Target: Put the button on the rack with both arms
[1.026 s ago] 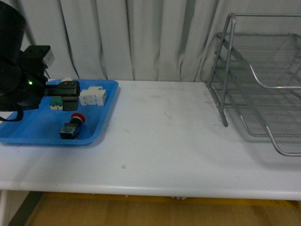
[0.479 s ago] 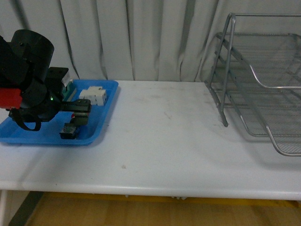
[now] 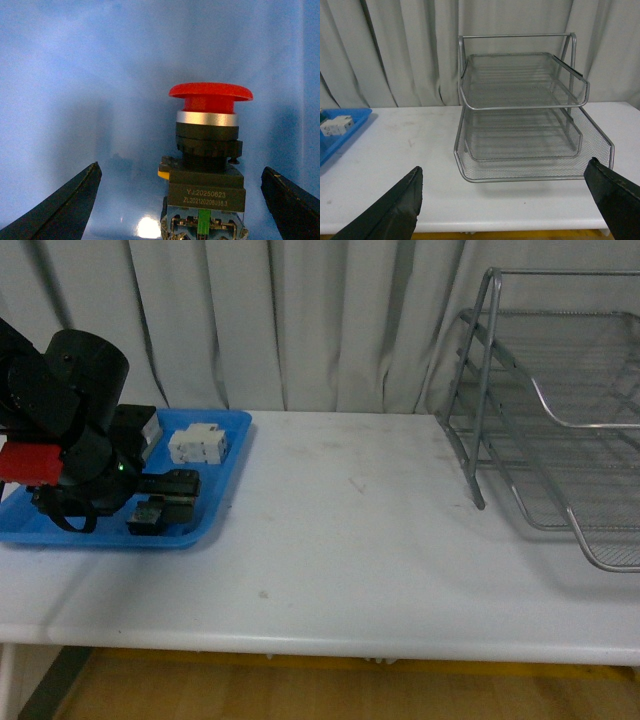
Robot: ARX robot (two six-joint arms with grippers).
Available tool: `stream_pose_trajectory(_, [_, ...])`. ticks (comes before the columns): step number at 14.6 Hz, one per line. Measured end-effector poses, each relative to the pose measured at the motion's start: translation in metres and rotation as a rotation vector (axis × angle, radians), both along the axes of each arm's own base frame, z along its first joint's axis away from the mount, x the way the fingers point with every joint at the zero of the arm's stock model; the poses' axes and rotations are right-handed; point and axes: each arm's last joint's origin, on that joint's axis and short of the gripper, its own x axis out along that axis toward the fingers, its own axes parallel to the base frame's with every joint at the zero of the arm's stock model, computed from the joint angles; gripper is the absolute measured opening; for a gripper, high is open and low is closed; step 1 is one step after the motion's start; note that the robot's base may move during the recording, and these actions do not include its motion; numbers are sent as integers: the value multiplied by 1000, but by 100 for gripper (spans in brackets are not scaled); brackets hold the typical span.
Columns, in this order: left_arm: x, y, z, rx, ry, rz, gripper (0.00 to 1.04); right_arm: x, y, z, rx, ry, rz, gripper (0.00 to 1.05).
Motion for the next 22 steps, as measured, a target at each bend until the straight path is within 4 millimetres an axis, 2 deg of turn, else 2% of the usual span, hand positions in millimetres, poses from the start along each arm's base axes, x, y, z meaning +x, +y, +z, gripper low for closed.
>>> stream_pose_trajectory(1, [3,0,-1,4,-4,2,98,0,0,0,0,0,0,98])
stream_pose_trajectory(6, [10,-1,-2,2,-5,4,46,0,0,0,0,0,0,98])
stream_pose_trajectory(7, [11,-1,-2,-1,-6,6,39,0,0,0,0,0,0,98])
stream_pose_trajectory(9, [11,-1,0,-4,-23,8,37,0,0,0,0,0,0,98])
stream_pose_trajectory(11, [3,1,10,-20,-50,0,37,0,0,0,0,0,0,98])
stream_pose_trajectory(12, [-4,2,24,-30,-82,-4,37,0,0,0,0,0,0,98])
stream_pose_trajectory(13, [-11,3,46,-45,-148,-12,37,0,0,0,0,0,0,98])
stream_pose_trajectory(15, [-39,3,99,-68,-306,-36,37,0,0,0,0,0,0,98])
stream_pose_trajectory(16, [-89,-4,134,-93,-398,-98,37,0,0,0,0,0,0,98])
stream_pose_trajectory(18, [-161,-6,131,-142,-398,-175,37,0,0,0,0,0,0,98])
stream_pose_trajectory(19, [-181,-2,134,-140,-420,-169,37,0,0,0,0,0,0,98])
stream_pose_trajectory(20, [-193,1,135,-139,-433,-162,37,0,0,0,0,0,0,98])
stream_pose_trajectory(22, [-213,8,124,-137,-416,-142,37,0,0,0,0,0,0,98])
